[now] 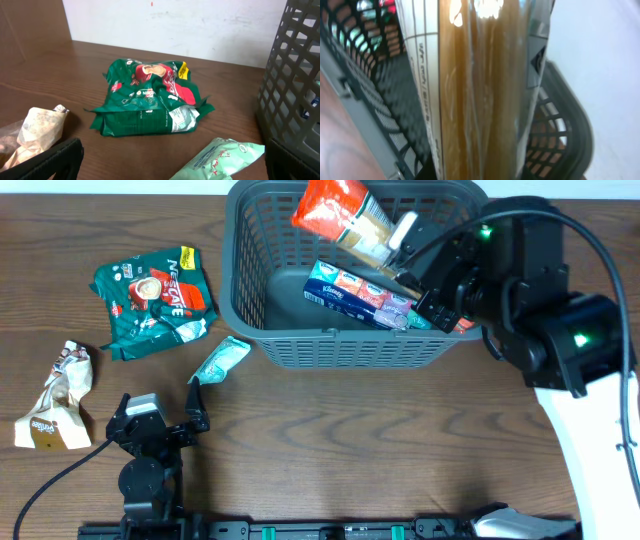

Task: Pack container
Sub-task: 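Lift the pasta bag and lay it in the basket beside tissues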

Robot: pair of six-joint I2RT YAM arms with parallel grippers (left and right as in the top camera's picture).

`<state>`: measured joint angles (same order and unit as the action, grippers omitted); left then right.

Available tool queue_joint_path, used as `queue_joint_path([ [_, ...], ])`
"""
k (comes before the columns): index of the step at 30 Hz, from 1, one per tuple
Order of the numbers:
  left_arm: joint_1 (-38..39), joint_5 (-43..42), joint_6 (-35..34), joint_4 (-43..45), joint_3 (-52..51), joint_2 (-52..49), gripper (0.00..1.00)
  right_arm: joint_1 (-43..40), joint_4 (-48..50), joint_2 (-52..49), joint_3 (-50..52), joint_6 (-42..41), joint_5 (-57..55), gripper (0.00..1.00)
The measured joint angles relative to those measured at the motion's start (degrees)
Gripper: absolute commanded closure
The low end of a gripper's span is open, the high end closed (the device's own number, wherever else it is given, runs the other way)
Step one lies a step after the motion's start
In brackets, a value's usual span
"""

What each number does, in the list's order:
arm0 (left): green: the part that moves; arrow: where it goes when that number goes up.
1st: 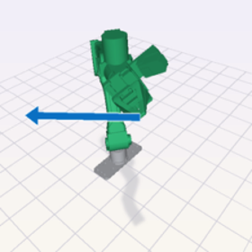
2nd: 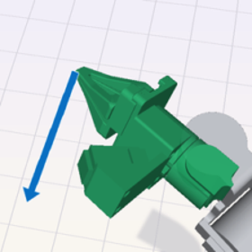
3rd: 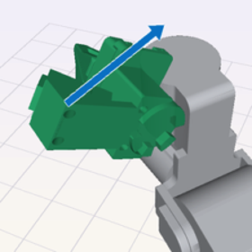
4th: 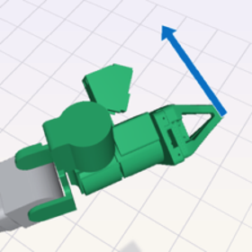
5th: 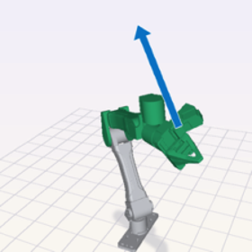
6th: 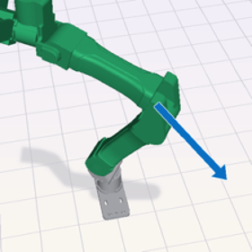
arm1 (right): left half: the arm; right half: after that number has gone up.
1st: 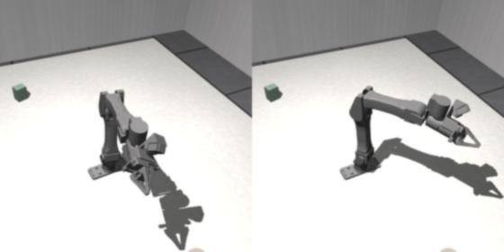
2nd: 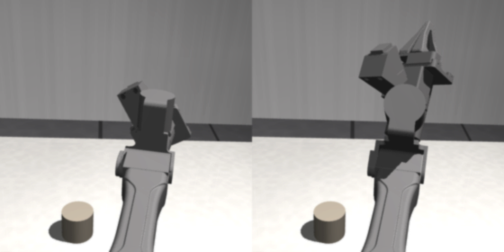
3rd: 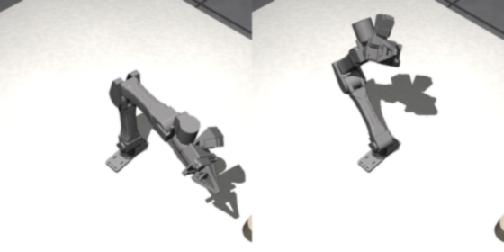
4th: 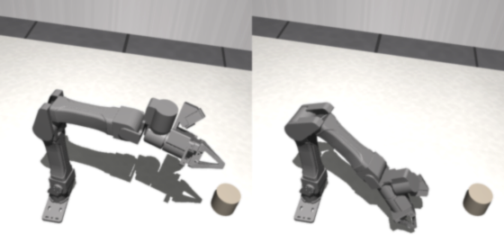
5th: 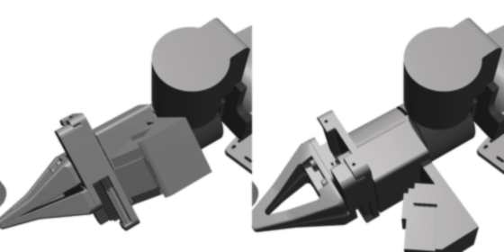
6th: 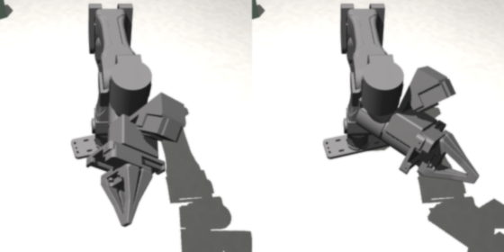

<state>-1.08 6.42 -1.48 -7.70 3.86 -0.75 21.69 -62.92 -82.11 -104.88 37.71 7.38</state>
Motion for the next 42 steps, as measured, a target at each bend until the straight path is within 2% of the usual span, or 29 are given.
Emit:
queue_joint_path([
  [27, 0.0, 0.0, 0.0, 0.0, 0.0, 0.0, 0.01, -0.13, -4.87, -13.05, 0.0, 6.43, 2.67, 0.99],
  [42, 0.0, 0.0, 0.0, 0.0, 0.0, 0.0, 0.01, -1.68, -6.34, -22.43, 0.0, 6.73, 5.86, 0.99],
])
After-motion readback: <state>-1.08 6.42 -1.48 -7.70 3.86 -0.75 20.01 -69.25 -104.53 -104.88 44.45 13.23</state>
